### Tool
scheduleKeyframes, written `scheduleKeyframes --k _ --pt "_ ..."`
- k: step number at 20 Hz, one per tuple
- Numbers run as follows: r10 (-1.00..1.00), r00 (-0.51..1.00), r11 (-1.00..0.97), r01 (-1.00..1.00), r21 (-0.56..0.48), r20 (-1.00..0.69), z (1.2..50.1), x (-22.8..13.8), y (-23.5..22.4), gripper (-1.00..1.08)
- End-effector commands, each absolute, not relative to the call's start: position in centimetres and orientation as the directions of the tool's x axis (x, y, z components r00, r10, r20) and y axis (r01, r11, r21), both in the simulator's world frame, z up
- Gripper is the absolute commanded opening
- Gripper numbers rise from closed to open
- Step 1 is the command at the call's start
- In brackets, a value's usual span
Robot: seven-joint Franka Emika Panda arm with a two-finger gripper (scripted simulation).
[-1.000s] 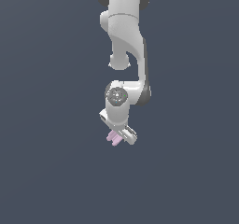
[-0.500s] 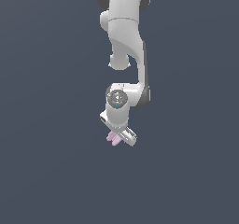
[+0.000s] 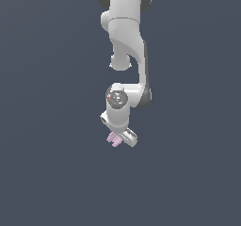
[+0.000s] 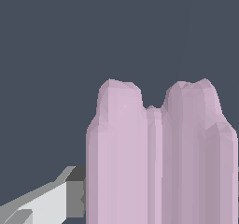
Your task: Pick up the object and move it to a goal position.
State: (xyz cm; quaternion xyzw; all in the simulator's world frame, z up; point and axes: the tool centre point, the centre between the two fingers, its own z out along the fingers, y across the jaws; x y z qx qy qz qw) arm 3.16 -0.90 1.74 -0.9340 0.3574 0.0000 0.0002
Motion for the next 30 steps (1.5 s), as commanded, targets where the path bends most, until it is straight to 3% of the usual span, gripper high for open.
scheduleKeyframes --k 1,8,23,30 --pt "-0.668 0.744 -0.744 -0.668 0.0 0.0 2.1 3.0 -1.4 -1.0" --pt "-0.668 0.744 -0.744 -0.668 -0.001 0.0 4.3 1.5 -4.8 -1.0" --pt "-0.668 0.744 -0.744 -0.668 -0.002 -0.001 13.3 -4.4 -18.7 -1.0" --pt "-0.668 0.744 -0.744 -0.668 -0.001 -0.001 16.0 -5.8 -22.9 -1.0"
